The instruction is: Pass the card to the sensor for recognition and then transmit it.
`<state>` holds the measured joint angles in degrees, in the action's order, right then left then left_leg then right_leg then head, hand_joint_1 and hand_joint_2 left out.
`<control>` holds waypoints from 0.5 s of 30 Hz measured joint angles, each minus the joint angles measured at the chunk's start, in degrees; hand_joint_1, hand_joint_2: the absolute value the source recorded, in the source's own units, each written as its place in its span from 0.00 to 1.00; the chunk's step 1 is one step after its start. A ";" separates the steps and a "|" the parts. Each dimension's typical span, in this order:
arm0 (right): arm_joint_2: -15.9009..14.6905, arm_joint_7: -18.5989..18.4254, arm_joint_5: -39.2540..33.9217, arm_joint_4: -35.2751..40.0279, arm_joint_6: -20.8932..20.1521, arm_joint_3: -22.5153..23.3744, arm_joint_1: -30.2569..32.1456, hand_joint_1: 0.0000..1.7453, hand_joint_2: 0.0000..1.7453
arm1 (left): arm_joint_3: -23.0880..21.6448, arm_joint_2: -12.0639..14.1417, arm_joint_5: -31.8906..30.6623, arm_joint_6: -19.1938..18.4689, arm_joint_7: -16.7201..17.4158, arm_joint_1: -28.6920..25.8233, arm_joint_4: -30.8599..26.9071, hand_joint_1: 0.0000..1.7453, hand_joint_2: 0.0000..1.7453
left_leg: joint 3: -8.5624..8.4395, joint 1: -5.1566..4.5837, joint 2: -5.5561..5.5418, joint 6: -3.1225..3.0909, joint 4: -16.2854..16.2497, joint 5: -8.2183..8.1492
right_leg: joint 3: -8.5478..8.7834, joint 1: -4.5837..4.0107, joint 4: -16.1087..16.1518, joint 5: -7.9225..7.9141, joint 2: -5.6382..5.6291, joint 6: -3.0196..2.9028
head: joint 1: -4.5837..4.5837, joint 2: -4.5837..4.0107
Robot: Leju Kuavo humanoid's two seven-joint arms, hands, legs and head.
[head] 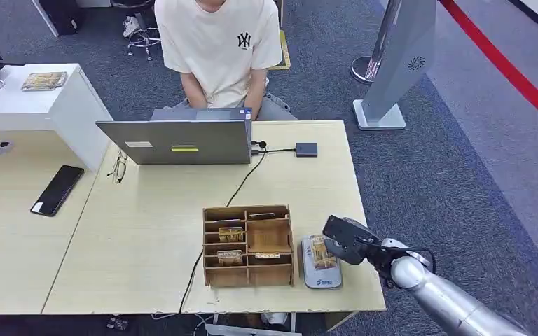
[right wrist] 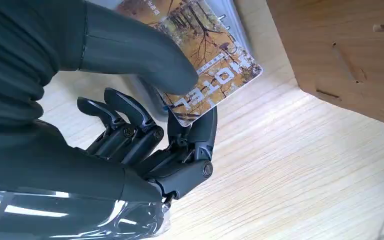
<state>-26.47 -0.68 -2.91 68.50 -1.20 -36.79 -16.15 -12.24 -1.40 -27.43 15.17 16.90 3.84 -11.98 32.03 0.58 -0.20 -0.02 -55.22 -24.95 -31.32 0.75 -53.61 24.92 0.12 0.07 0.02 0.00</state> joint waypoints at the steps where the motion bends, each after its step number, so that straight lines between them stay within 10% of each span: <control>1: 0.02 0.00 0.00 -0.09 -0.02 -0.07 -0.10 1.00 1.00 | 0.00 0.00 0.00 0.02 0.00 0.00 0.00 0.00 0.00 | 0.00 0.00 0.00 0.00 0.00 0.00 | 0.00 0.00 0.00 0.00 0.00 0.00 | 0.00 0.00; 15: 0.04 0.20 0.04 -0.77 -0.02 -0.35 -0.54 1.00 1.00 | 0.00 0.00 0.17 0.20 0.00 0.00 0.00 0.00 0.00 | 0.00 0.00 0.00 0.00 0.00 0.00 | 0.00 0.00 0.00 0.00 0.01 0.00 | 0.00 0.00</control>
<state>-26.43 -0.48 -2.86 67.73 -1.22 -37.13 -16.69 -12.24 -1.40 -27.26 15.37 16.90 3.83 -11.98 32.03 0.58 -0.20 -0.02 -55.22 -24.95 -31.32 0.75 -53.61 24.92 0.13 0.07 0.02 0.00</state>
